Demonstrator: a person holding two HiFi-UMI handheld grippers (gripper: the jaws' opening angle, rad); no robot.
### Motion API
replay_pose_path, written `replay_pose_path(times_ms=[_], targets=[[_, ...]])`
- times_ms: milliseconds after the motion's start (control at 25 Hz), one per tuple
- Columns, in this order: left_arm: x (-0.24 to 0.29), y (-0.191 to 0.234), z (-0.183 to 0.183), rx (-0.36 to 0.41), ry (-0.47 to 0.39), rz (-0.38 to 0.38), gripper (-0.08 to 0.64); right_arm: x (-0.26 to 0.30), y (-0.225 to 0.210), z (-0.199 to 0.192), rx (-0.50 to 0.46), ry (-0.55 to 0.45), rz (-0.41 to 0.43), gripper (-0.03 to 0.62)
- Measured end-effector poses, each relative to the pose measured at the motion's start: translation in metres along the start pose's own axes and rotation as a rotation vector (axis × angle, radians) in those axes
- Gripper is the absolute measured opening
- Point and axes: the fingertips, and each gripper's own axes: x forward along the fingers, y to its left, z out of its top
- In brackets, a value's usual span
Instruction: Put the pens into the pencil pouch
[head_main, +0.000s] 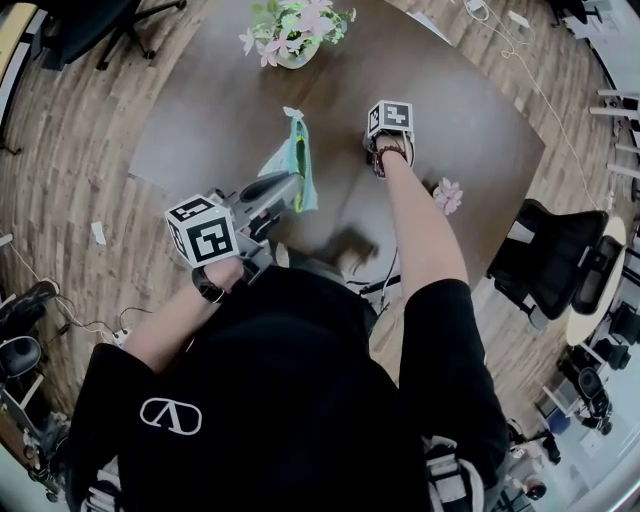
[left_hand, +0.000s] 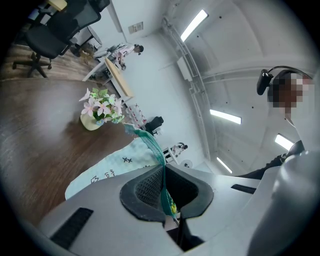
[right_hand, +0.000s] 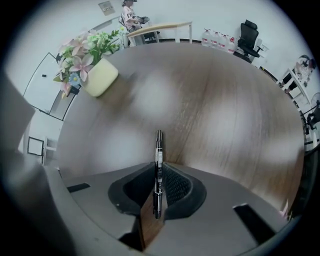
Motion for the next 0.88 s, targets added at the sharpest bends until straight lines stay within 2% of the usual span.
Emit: replay_pose_path(times_ms=[200,400,600,880], targets=[[0.001,-0.002,-0.002,0.006,0.003,-0.006,0.012,-0.005,0.004,-0.002,-0.034,-0.03,0.005,0.043],[0.004,-0.009,0.001,0.024,0.009,-0.02,0.012,-0.035,0.004,0.009,-0.055,-0.162,0.025,0.043],[0.012,-0.021,0.007,0.042,0.013,-0.047,0.012,-0.111,0.008,0.035,-0.08,-0.396,0.047,0.043],[0.03,-0.04,0.012,0.071,0.031,-0.095,0.012,-0.26,0.027,0.048,-0.105,-0.805,0.081,0.042]])
